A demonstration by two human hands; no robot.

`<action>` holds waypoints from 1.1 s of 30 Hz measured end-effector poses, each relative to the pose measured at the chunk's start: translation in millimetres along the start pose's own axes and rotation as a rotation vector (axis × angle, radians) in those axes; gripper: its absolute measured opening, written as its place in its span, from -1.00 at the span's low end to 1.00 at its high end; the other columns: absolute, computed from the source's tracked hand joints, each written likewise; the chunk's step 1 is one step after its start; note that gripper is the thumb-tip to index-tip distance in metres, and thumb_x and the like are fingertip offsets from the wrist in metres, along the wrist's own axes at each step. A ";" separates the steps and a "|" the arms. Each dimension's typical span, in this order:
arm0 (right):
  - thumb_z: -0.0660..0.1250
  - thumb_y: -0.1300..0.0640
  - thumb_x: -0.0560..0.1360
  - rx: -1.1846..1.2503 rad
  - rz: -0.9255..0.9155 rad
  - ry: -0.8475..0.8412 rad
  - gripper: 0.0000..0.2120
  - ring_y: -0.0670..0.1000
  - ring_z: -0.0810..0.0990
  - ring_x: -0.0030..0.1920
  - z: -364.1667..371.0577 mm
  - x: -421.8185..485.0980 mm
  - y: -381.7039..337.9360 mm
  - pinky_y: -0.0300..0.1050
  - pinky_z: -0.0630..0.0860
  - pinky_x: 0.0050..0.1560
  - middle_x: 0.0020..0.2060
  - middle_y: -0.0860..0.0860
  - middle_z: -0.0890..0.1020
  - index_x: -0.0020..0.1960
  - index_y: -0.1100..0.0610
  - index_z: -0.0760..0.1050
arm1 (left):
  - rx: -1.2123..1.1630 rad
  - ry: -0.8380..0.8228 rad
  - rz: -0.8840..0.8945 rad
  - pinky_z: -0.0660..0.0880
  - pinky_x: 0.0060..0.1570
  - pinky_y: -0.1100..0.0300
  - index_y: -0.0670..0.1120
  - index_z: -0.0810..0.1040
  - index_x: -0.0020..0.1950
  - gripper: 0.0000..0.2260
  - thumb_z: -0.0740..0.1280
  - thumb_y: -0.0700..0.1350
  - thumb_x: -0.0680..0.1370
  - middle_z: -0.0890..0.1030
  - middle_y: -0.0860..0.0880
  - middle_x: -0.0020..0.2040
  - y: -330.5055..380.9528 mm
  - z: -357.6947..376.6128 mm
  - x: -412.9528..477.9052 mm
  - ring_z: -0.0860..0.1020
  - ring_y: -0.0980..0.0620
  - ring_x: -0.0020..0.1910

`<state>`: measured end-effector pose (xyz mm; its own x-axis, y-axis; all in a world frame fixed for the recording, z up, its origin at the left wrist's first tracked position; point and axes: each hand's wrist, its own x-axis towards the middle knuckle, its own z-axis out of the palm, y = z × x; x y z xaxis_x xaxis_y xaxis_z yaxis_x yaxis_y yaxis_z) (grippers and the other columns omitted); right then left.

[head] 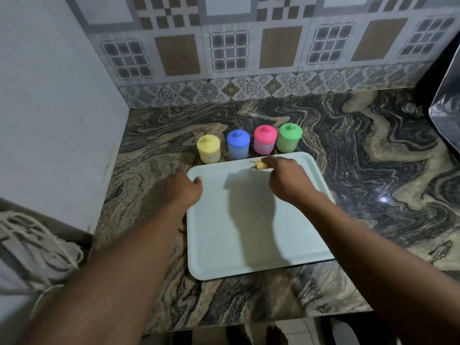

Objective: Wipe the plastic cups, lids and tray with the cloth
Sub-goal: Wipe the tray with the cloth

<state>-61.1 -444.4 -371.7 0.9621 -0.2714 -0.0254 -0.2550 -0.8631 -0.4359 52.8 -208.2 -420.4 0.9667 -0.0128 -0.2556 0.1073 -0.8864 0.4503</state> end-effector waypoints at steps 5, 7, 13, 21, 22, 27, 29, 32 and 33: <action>0.19 0.30 0.47 -0.121 -0.051 -0.073 -0.56 0.27 0.43 0.38 65.5 2.3 -13.2 0.06 0.36 0.34 0.31 0.20 0.54 0.32 0.18 0.52 | -0.057 -0.127 -0.043 0.65 -0.10 -0.02 -0.19 0.59 0.04 -0.75 0.37 0.00 0.57 0.69 -0.18 -0.08 -7.7 -15.4 15.7 0.69 -0.16 -0.22; 0.13 0.32 0.44 -0.113 -0.062 0.019 -0.53 0.33 0.44 0.38 79.8 -21.9 -14.5 0.18 0.39 0.35 0.30 0.27 0.55 0.29 0.26 0.55 | -0.132 -0.178 -0.098 0.67 -0.18 -0.03 -0.20 0.55 -0.05 -0.79 0.39 -0.05 0.58 0.67 -0.20 -0.17 -6.5 -17.9 19.0 0.68 -0.16 -0.30; 0.13 0.18 0.29 -0.118 -0.269 0.010 -0.47 0.18 0.63 0.25 84.5 -145.2 -3.1 0.09 0.58 0.20 0.22 0.11 0.66 0.16 0.12 0.68 | -0.332 -0.313 -0.212 0.68 -0.21 -0.04 -0.23 0.52 0.18 -0.73 0.41 -0.10 0.57 0.64 -0.22 -0.06 -8.8 -22.1 25.9 0.68 -0.15 -0.18; 0.14 0.07 0.36 0.025 -0.059 -0.230 -0.57 0.08 0.66 0.11 27.4 -119.5 -29.9 -0.01 0.60 0.05 0.09 -0.10 0.70 0.14 -0.10 0.62 | -0.522 -0.455 -0.239 0.64 -0.26 0.06 -0.19 0.56 0.17 -0.78 0.38 -0.09 0.60 0.65 -0.19 -0.08 -19.4 -36.8 25.4 0.66 -0.11 -0.19; 0.14 0.10 0.38 0.061 -0.062 -0.160 -0.56 0.11 0.66 0.12 24.2 -97.6 -36.9 0.01 0.59 0.08 0.11 -0.06 0.70 0.16 -0.06 0.63 | -0.543 -0.465 -0.242 0.64 -0.25 0.05 -0.18 0.56 0.19 -0.78 0.37 -0.08 0.61 0.66 -0.19 -0.07 -21.6 -38.9 25.6 0.67 -0.12 -0.17; 0.18 0.26 0.41 0.060 -0.109 -0.037 -0.50 0.25 0.59 0.15 52.9 13.9 -86.8 0.05 0.54 0.05 0.19 0.10 0.65 0.31 0.04 0.55 | -0.559 -0.464 -0.250 0.65 -0.22 0.04 -0.15 0.58 0.18 -0.83 0.32 -0.12 0.63 0.69 -0.18 -0.07 -22.9 -37.9 25.8 0.71 -0.13 -0.15; 0.14 0.22 0.43 -0.018 -0.154 -0.097 -0.50 0.25 0.55 0.21 78.0 33.2 -98.4 0.08 0.54 0.11 0.23 0.14 0.61 0.33 0.07 0.51 | -0.560 -0.469 -0.253 0.65 -0.22 0.05 -0.14 0.58 0.19 -0.83 0.29 -0.13 0.64 0.70 -0.18 -0.06 -22.1 -37.4 26.6 0.71 -0.12 -0.15; -0.08 0.13 0.42 -0.136 -0.203 -0.104 -0.38 0.27 0.40 0.42 113.0 23.7 -100.3 0.20 0.40 0.34 0.36 0.20 0.51 0.35 0.20 0.50 | -0.564 -0.477 -0.254 0.64 -0.28 0.09 -0.16 0.58 0.21 -0.79 0.32 -0.08 0.64 0.68 -0.18 -0.05 -20.8 -38.0 27.0 0.69 -0.11 -0.14; -0.14 0.11 0.41 -0.153 -0.209 -0.110 -0.32 0.28 0.35 0.47 122.5 14.1 -99.6 0.25 0.33 0.42 0.42 0.22 0.47 0.40 0.22 0.47 | -0.564 -0.475 -0.252 0.64 -0.30 0.11 -0.16 0.58 0.20 -0.78 0.33 -0.07 0.64 0.67 -0.18 -0.06 -21.0 -37.8 27.4 0.69 -0.10 -0.15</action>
<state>-10.4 -310.1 -438.8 0.9979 -0.0402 -0.0508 -0.0537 -0.9520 -0.3014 85.8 -172.4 -404.6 0.7076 -0.1517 -0.6901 0.5358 -0.5215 0.6640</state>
